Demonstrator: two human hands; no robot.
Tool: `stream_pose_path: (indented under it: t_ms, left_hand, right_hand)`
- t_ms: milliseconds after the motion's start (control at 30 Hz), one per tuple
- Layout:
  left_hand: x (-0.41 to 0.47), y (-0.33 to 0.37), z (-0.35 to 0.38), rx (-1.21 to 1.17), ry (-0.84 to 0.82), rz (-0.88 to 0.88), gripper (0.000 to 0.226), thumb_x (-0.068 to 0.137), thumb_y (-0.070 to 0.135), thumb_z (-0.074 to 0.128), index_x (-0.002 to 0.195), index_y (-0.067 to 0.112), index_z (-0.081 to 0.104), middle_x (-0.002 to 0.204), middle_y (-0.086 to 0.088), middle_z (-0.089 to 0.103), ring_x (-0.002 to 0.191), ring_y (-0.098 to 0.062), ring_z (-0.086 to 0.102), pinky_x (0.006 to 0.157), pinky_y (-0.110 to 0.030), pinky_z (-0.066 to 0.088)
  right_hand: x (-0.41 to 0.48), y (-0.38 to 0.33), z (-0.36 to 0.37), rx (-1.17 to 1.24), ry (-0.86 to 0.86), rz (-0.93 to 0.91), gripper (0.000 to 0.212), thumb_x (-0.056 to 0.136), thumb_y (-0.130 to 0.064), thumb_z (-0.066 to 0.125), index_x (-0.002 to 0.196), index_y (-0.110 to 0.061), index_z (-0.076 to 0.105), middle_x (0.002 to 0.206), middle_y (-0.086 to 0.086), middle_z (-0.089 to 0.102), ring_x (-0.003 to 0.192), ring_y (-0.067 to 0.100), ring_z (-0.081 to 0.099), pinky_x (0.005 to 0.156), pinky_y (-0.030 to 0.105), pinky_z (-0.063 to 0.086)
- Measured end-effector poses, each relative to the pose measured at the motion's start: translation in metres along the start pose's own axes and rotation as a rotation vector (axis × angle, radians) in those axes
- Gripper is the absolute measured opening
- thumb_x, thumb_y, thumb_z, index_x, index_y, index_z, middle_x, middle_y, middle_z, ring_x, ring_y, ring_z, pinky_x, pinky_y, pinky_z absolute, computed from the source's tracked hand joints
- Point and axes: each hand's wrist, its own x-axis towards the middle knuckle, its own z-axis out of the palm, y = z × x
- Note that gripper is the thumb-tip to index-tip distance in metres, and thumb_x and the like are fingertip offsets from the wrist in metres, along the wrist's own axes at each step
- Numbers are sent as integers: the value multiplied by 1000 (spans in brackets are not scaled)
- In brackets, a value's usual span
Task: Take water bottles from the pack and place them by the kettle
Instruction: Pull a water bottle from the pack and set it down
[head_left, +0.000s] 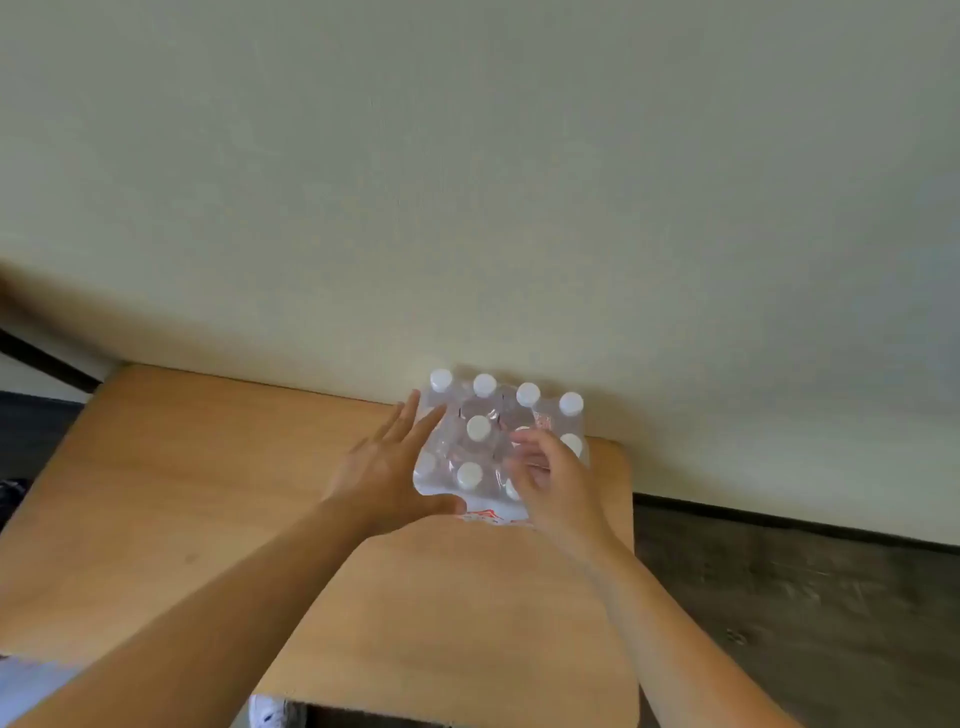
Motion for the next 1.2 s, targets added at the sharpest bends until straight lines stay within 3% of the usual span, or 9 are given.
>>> stream_pose_path:
  t_ms: [133, 233, 367, 500, 700, 800, 967, 1133, 1200]
  left_hand:
    - [27, -20, 27, 68, -5, 80, 145, 44, 94, 58, 149, 45, -29, 165, 7, -26, 152, -10, -21, 125, -40, 13]
    - [46, -32, 46, 113, 35, 160, 151, 42, 98, 51, 155, 32, -24, 163, 3, -33, 150, -12, -28, 127, -40, 6]
    - [57, -43, 62, 104, 108, 263, 152, 45, 99, 48, 159, 21, -16, 164, 1, -31, 151, -12, -27, 124, -34, 2]
    - [60, -47, 70, 48, 174, 297, 152, 45, 97, 51, 160, 18, -9, 168, 1, -20, 154, -12, -18, 123, -31, 7]
    - [60, -48, 73, 13, 209, 308, 147, 47, 100, 46, 155, 26, -21, 167, 5, -21, 154, -12, -14, 123, -35, 14]
    - [59, -46, 74, -3, 238, 308, 144, 50, 98, 47, 159, 22, -8, 168, 4, -16, 155, -14, -7, 122, -36, 22]
    - [58, -44, 72, -42, 242, 303, 139, 53, 96, 46, 159, 18, 3, 170, 1, -6, 156, -17, 0, 120, -44, 33]
    - [56, -40, 70, -80, 219, 271, 140, 51, 97, 47, 161, 20, 5, 169, 7, -11, 156, -14, 0, 119, -42, 33]
    - [56, -40, 69, -100, 210, 269, 140, 51, 97, 49, 161, 22, 4, 169, 8, -11, 156, -13, -2, 119, -43, 33]
  right_hand:
    - [37, 3, 24, -178, -52, -117, 35, 92, -31, 68, 126, -24, 61, 117, -20, 63, 109, -7, 54, 94, 13, 40]
    - [61, 11, 42, -228, -34, -139, 39, 89, -31, 72, 126, -24, 61, 108, -29, 58, 101, -21, 50, 85, -2, 34]
    - [77, 23, 63, -323, -62, -114, 49, 86, -40, 73, 131, -25, 57, 124, -14, 62, 105, -5, 49, 78, -3, 34]
    - [86, 27, 63, -326, -79, -67, 42, 90, -42, 69, 128, -26, 62, 124, -14, 66, 109, 1, 55, 79, 3, 35]
    - [88, 26, 62, -339, -66, -38, 26, 95, -31, 65, 120, -25, 66, 110, -13, 68, 98, 7, 62, 80, 19, 45]
    - [87, 26, 63, -402, -60, -28, 28, 93, -23, 68, 121, -24, 65, 117, -5, 70, 99, 13, 65, 78, 23, 44]
    - [85, 26, 66, -433, -12, -45, 18, 93, -10, 66, 109, -19, 67, 102, -4, 69, 66, -22, 57, 59, 1, 41]
    - [83, 24, 68, -443, 15, -52, 16, 94, -8, 63, 105, -19, 67, 102, -7, 65, 68, -30, 51, 61, -3, 37]
    - [81, 24, 69, -466, 26, -62, 16, 94, -8, 63, 106, -19, 67, 102, -7, 65, 72, -19, 55, 59, -2, 37]
